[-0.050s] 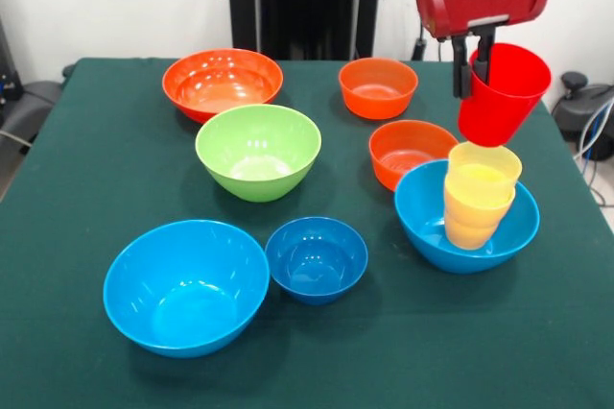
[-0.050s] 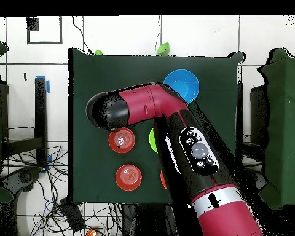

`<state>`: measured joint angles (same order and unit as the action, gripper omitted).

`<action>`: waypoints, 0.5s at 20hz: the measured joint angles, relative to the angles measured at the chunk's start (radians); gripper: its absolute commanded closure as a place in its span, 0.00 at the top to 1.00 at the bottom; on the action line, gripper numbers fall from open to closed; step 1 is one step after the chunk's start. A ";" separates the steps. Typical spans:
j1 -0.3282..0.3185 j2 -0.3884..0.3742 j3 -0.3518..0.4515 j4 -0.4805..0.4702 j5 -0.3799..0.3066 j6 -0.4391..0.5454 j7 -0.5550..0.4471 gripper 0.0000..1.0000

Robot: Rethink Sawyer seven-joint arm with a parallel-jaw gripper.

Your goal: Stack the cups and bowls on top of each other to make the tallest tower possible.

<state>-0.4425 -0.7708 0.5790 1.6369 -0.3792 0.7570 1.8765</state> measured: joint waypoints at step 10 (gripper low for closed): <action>0.000 0.058 0.000 0.000 -0.010 0.000 0.000 0.00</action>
<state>-0.4424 -0.7128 0.5789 1.6367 -0.3896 0.7566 1.8765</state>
